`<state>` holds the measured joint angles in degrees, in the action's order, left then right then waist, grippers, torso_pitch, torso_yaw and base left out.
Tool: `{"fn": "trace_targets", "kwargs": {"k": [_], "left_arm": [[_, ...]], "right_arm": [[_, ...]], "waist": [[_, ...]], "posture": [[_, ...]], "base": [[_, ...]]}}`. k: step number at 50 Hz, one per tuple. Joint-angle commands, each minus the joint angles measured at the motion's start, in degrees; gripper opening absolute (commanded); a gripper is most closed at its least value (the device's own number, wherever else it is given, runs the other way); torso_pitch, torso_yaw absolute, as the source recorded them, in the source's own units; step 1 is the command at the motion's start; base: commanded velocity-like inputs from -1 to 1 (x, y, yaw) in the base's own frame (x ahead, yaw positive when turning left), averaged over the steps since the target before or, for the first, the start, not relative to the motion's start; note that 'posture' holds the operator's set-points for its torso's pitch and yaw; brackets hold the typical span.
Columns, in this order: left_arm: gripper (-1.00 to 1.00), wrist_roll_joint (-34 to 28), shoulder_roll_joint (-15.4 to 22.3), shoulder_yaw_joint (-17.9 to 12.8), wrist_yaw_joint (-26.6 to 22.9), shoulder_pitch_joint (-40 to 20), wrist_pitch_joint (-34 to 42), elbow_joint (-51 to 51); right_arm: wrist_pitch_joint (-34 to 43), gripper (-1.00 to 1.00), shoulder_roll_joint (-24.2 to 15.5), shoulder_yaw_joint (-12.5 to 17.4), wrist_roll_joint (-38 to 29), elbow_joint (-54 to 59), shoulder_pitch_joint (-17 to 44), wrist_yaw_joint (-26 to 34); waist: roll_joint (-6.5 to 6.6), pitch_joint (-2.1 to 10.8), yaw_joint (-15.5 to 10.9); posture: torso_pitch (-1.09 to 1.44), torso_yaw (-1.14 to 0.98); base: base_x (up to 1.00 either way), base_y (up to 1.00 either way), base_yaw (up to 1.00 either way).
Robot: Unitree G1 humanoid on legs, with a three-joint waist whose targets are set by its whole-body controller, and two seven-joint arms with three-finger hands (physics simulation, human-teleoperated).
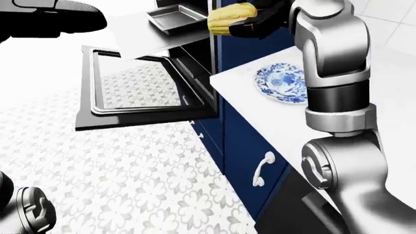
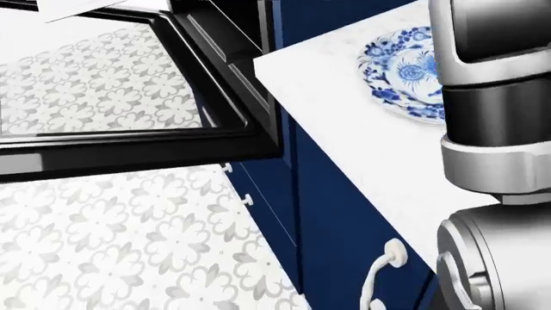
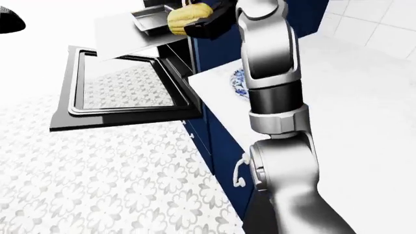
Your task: Pick the corn from the top rack in the oven and place it on the plate on the counter.
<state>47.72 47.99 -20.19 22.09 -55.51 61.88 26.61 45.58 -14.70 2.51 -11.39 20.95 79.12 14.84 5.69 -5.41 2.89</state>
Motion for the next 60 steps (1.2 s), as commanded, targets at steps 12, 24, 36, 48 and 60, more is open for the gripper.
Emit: {"fn": "trace_targets", "kwargs": {"k": [12, 24, 36, 48, 60], "left_arm": [[1.0, -0.4, 1.1, -2.2, 0.7, -1.9, -0.4, 1.4], [1.0, 2.3, 2.5, -2.6, 2.4, -1.8, -0.2, 1.8], [1.0, 1.1, 2.5, -1.8, 1.5, -0.6, -2.0, 0.9], [1.0, -0.7, 1.3, -1.4, 0.7, -1.6, -1.0, 1.0], [1.0, -1.1, 1.0, -1.4, 0.5, -2.5, 0.0, 1.2]], "right_arm": [[-3.7, -1.0, -3.1, -1.2, -11.3, 8.0, 7.2, -4.1], [-8.3, -1.0, -5.9, -2.5, -26.0, 17.4, 8.4, -0.3], [-20.4, -1.0, -10.1, 0.4, -32.6, 36.0, 9.5, -3.8], [-24.0, -1.0, -13.0, 1.8, -29.3, 41.0, 6.0, 0.3], [-25.8, -1.0, -12.8, 1.2, -27.9, 43.7, 3.4, 1.4]], "waist": [[-1.6, 2.63, -0.6], [-1.87, 2.63, -0.9], [-1.91, 2.87, -1.0], [-2.31, 2.97, -1.2], [-2.58, 3.05, -1.4]], "posture": [[0.0, 0.0], [0.0, 0.0], [0.0, 0.0], [0.0, 0.0], [0.0, 0.0]], "base": [[0.0, 0.0, 0.0], [0.0, 0.0, 0.0], [0.0, 0.0, 0.0], [0.0, 0.0, 0.0], [0.0, 0.0, 0.0]]}}
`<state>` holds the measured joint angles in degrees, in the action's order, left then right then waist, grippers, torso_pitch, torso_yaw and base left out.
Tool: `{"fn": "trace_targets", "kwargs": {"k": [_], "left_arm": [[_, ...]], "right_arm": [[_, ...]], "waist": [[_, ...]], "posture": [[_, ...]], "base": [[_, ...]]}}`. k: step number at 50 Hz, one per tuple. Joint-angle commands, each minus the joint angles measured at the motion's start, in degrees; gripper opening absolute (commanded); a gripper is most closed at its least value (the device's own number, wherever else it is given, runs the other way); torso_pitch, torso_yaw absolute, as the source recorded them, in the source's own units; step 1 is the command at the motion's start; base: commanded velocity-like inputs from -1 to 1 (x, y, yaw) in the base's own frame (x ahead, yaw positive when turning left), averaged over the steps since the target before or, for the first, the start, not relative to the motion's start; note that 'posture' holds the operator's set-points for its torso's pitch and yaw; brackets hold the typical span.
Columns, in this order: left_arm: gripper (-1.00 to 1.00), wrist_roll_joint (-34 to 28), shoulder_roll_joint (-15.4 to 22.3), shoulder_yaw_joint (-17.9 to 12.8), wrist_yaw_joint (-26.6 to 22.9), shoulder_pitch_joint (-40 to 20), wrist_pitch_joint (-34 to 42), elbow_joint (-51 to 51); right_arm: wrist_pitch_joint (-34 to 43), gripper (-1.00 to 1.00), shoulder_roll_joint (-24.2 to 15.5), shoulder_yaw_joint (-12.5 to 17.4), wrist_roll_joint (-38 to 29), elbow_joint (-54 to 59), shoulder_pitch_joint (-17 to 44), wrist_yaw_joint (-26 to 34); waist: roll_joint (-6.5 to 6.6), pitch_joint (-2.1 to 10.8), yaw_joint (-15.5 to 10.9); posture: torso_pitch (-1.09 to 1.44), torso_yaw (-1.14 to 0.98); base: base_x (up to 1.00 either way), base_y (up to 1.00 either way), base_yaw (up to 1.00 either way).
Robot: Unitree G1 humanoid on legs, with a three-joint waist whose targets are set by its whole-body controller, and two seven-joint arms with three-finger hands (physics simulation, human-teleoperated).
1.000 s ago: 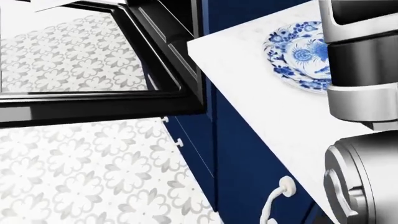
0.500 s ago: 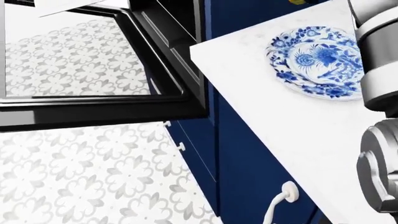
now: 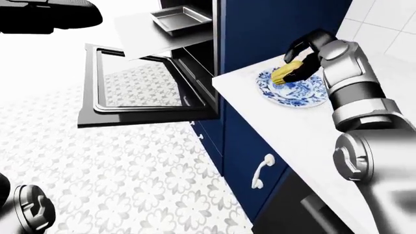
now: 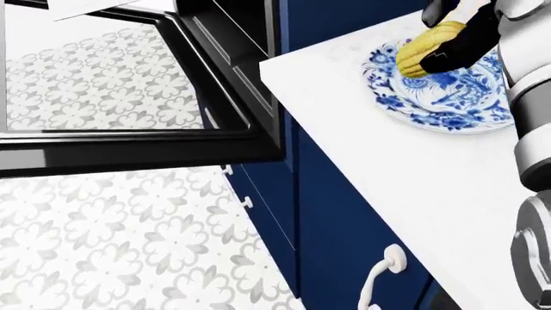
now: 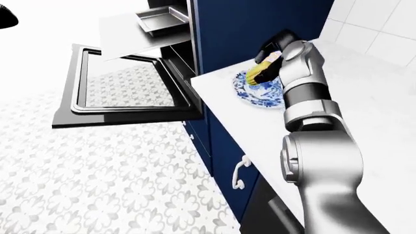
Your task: Pick the corn from the top rack in the oven and place it on the plate on the counter.
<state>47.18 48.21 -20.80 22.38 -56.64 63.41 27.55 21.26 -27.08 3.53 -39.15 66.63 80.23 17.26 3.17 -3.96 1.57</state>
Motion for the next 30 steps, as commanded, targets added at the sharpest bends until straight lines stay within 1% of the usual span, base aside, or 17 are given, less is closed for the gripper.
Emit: {"fn": "trace_targets", "kwargs": {"k": [1, 4, 11, 13, 15, 16, 17, 19, 21, 23, 25, 26, 28, 29, 30], "left_arm": [[1.0, -0.8, 0.7, -0.7, 0.1, -1.3, -1.7, 0.2], [1.0, -1.0, 0.7, -0.9, -0.1, -1.3, -1.7, 0.1], [1.0, -1.1, 0.6, -0.9, -0.1, -1.3, -1.4, 0.4], [1.0, -1.2, 0.5, -0.9, -0.2, -1.3, -1.6, 0.2], [1.0, -1.4, 0.4, -0.8, -0.3, -1.1, -1.8, 0.2], [1.0, -1.4, 0.5, -0.9, -0.3, -1.1, -1.6, 0.2], [1.0, -1.4, 0.5, -0.9, -0.3, -1.2, -1.5, 0.3], [1.0, -1.3, 0.4, -0.9, -0.2, -1.2, -1.4, 0.4], [1.0, -1.4, 0.4, -0.9, -0.3, -1.2, -1.5, 0.4], [1.0, -1.8, 0.3, -0.7, -0.5, -1.1, -1.7, 0.3], [1.0, -1.8, 0.4, -0.7, -0.5, -1.2, -1.5, 0.3], [1.0, -1.9, 0.3, -0.8, -0.6, -1.2, -1.5, 0.3], [1.0, -2.0, 0.2, -0.8, -0.6, -1.2, -1.5, 0.3], [1.0, -2.0, 0.2, -0.7, -0.6, -1.3, -1.4, 0.3], [1.0, -2.1, 0.2, -0.6, -0.6, -1.4, -1.3, 0.2]], "right_arm": [[-1.6, -1.0, -0.3, 0.3, 0.0, -1.3, 2.2, -1.5], [-1.7, -1.0, -0.2, 0.8, 0.8, -0.3, 2.3, -1.9], [-2.4, -1.0, -0.1, 0.4, 1.2, 0.8, 1.6, -3.2], [-2.5, -0.95, -0.2, 0.4, 1.3, 1.4, 1.6, -3.7], [-2.4, -0.87, -0.2, 0.6, 1.6, 1.7, 1.9, -4.0], [-2.1, -0.74, -0.4, 0.6, 1.6, 1.5, 2.2, -3.9], [-2.0, -0.73, -0.5, 0.6, 1.6, 1.4, 2.3, -4.0], [-2.0, -0.56, -0.7, 0.4, 1.5, 1.5, 2.5, -4.1], [-2.0, -0.51, -0.9, 0.4, 1.5, 1.4, 2.6, -4.2], [-1.7, -0.35, -1.2, 0.7, 1.7, 1.6, 2.8, -4.2], [-1.7, -0.29, -1.6, 0.7, 1.7, 1.4, 3.1, -3.9], [-1.8, -0.19, -2.0, 0.8, 1.7, 1.4, 3.3, -4.1], [-1.5, -0.18, -2.4, 1.0, 1.9, 1.4, 3.7, -4.0], [-1.5, -0.09, -2.6, 0.9, 1.9, 1.1, 3.7, -3.8], [-1.3, 0.05, -2.7, 1.1, 2.0, 1.1, 3.8, -3.7]], "waist": [[-0.1, 1.62, 0.0], [-0.13, 1.74, -0.1], [-0.21, 1.83, -0.3], [-0.26, 1.85, -0.3], [-0.3, 1.89, -0.3], [-0.32, 1.91, -0.4], [-0.34, 1.94, -0.4], [-0.36, 1.96, -0.4], [-0.39, 1.95, -0.4], [-0.43, 1.94, -0.5], [-0.46, 1.92, -0.5], [-0.47, 1.94, -0.5], [-0.51, 1.96, -0.6], [-0.53, 1.95, -0.6], [-0.55, 1.94, -0.6]], "posture": [[0.0, 0.0], [0.0, 0.0], [0.0, 0.0], [0.0, 0.0], [0.0, 0.0], [0.0, 0.0], [0.0, 0.0], [0.0, 0.0], [0.0, 0.0], [0.0, 0.0], [0.0, 0.0], [0.0, 0.0], [0.0, 0.0], [0.0, 0.0], [0.0, 0.0]], "base": [[0.0, 0.0, 0.0], [0.0, 0.0, 0.0], [0.0, 0.0, 0.0], [0.0, 0.0, 0.0], [0.0, 0.0, 0.0], [0.0, 0.0, 0.0], [0.0, 0.0, 0.0], [0.0, 0.0, 0.0], [0.0, 0.0, 0.0], [0.0, 0.0, 0.0], [0.0, 0.0, 0.0], [0.0, 0.0, 0.0], [0.0, 0.0, 0.0], [0.0, 0.0, 0.0], [0.0, 0.0, 0.0]]}}
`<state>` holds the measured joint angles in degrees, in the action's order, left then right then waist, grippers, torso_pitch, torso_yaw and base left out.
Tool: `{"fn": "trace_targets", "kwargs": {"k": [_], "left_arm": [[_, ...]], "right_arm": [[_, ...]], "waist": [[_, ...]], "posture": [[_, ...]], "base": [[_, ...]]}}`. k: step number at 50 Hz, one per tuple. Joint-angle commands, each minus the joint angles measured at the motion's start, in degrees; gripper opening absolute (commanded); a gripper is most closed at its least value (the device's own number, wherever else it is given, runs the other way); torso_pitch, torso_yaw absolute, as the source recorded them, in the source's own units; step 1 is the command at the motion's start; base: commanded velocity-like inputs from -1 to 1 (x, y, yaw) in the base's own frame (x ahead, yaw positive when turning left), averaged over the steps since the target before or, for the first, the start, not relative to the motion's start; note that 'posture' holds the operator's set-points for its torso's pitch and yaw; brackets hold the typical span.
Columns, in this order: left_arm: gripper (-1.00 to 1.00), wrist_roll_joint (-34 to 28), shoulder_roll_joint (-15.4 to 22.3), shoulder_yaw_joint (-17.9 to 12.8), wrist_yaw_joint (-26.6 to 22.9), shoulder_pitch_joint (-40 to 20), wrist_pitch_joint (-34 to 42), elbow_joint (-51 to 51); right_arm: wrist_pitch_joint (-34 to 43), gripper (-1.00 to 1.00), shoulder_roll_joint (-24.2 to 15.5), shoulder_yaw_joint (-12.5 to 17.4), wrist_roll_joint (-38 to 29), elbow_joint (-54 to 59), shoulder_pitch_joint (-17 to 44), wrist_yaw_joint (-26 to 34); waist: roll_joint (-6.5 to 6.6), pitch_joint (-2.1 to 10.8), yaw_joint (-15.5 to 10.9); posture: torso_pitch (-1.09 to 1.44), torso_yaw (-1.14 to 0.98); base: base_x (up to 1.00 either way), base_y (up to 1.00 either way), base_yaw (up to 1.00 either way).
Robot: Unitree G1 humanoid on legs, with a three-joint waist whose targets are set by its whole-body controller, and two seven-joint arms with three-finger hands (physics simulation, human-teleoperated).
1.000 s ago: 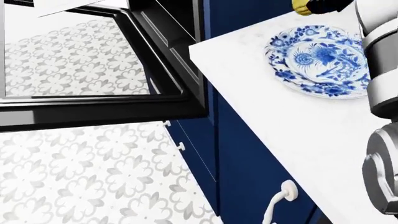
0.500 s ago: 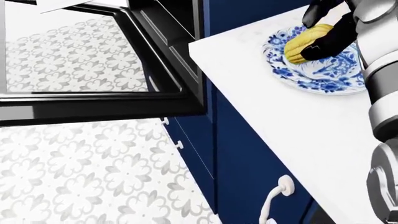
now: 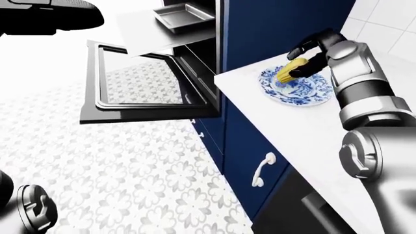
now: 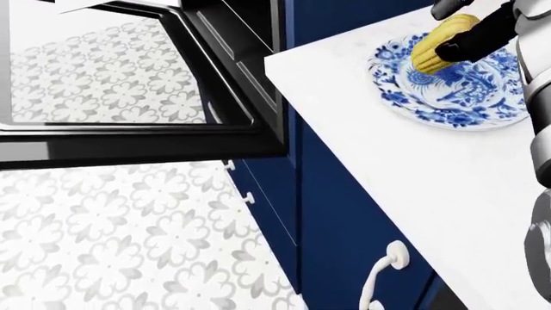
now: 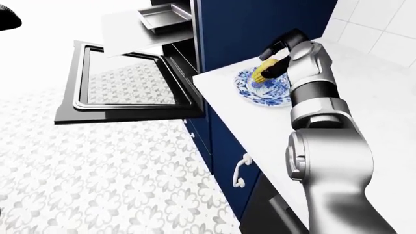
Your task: Pick the corn from the top rack in the oven and place it on the plate on the counter.
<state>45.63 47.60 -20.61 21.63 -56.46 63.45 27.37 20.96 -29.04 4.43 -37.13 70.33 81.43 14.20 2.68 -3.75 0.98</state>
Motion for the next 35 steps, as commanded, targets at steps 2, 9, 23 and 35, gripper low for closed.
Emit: {"fn": "trace_targets", "kwargs": {"k": [2, 9, 23, 35], "left_arm": [[1.0, -0.5, 0.8, -0.9, 0.2, -1.8, -1.1, 0.5], [1.0, 0.6, 1.3, -1.2, 0.8, -2.7, -0.1, 0.8], [1.0, 0.1, 1.6, -0.7, 0.4, -2.6, -1.1, 0.1], [1.0, -1.8, 1.5, -1.2, -1.1, -1.0, -2.2, -0.4]], "right_arm": [[-1.0, 0.25, -1.2, 0.1, -0.1, -2.9, 2.8, -0.4], [-0.4, 1.0, -1.7, 0.5, 0.4, -3.6, 3.6, 0.1], [0.3, 1.0, -2.0, 0.5, 0.5, -4.7, 4.7, 0.6], [8.5, 1.0, -2.4, 1.2, 1.8, -23.2, 4.9, 7.0]], "waist": [[-0.09, 1.73, 0.0], [-0.14, 1.63, 0.0], [-0.12, 1.56, 0.1], [-0.13, 1.2, 0.0]], "posture": [[0.0, 0.0], [0.0, 0.0], [0.0, 0.0], [0.0, 0.0]], "base": [[0.0, 0.0, 0.0], [0.0, 0.0, 0.0], [0.0, 0.0, 0.0], [0.0, 0.0, 0.0]]}}
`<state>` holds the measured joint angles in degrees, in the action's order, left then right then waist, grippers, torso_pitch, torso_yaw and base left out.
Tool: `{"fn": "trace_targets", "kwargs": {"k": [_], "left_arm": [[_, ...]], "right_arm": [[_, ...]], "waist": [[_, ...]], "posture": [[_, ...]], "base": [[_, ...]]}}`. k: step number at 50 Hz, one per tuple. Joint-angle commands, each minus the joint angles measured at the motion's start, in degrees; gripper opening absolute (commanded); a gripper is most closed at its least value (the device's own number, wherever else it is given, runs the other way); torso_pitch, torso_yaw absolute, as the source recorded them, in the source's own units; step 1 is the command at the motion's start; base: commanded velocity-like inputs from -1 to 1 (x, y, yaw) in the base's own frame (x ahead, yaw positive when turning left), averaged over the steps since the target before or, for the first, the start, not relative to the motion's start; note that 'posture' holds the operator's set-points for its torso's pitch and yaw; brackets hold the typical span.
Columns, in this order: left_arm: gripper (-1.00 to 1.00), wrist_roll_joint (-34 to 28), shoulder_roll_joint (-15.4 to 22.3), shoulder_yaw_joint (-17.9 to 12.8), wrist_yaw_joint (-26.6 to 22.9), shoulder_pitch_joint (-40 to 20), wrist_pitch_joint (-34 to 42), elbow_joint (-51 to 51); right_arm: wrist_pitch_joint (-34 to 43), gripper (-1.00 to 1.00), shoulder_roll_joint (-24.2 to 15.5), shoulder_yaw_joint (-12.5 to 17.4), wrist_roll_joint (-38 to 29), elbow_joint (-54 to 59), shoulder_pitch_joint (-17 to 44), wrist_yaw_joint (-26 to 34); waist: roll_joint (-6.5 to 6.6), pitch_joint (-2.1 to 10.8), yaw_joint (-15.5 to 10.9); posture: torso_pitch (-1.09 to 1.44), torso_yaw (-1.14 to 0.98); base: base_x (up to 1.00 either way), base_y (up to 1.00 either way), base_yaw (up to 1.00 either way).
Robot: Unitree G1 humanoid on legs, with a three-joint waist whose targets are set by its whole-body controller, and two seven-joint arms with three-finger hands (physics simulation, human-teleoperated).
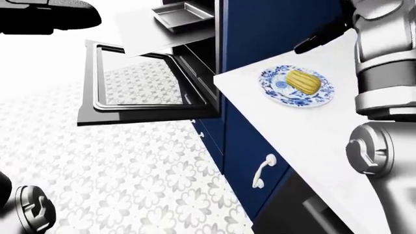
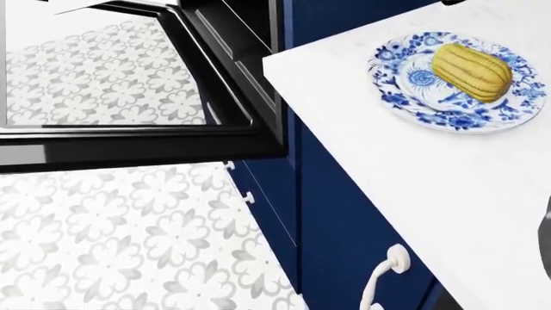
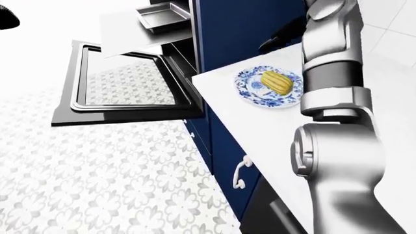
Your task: Pick the corn from the top rack in the oven and place it on the plate on the counter.
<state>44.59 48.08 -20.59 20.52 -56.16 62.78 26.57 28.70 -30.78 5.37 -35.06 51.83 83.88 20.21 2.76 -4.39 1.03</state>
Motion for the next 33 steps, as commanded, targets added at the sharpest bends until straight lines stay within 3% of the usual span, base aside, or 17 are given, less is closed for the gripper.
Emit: {"fn": "trace_targets", "kwargs": {"k": [1, 7, 16, 24, 33], "left_arm": [[1.0, -0.8, 1.0, -1.3, 0.0, -1.2, -1.4, 0.6], [1.0, -0.4, 1.0, -1.9, 0.5, -0.9, -1.0, 1.0], [1.0, 2.4, 2.2, -2.7, 2.2, -1.2, 0.2, 2.0], [1.0, 3.1, 3.3, -2.5, 2.3, -0.7, -1.4, 1.3], [1.0, 2.6, 3.2, -1.9, 2.0, -0.1, -2.5, 1.0]], "right_arm": [[3.0, 1.0, -0.6, 0.4, -0.5, -8.6, 2.1, 2.5], [17.9, 1.0, -0.7, 1.0, -2.4, -31.8, 0.6, 11.5], [28.5, 1.0, -0.3, 1.6, -5.1, -49.5, 1.9, 16.5], [34.7, 1.0, -1.0, -0.1, -7.6, -57.3, 3.9, 21.6], [35.2, 1.0, 0.7, -1.0, -10.1, -60.6, 4.4, 23.3]], "waist": [[-0.23, 1.79, -0.1], [-0.53, 1.39, -0.2], [-0.78, 0.95, -0.1], [-0.39, 0.49, 0.0], [0.0, 0.52, 0.2]], "posture": [[0.0, 0.0], [0.0, 0.0], [0.0, 0.0], [0.0, 0.0], [0.0, 0.0]], "base": [[0.0, 0.0, 0.0], [0.0, 0.0, 0.0], [0.0, 0.0, 0.0], [0.0, 0.0, 0.0], [0.0, 0.0, 0.0]]}}
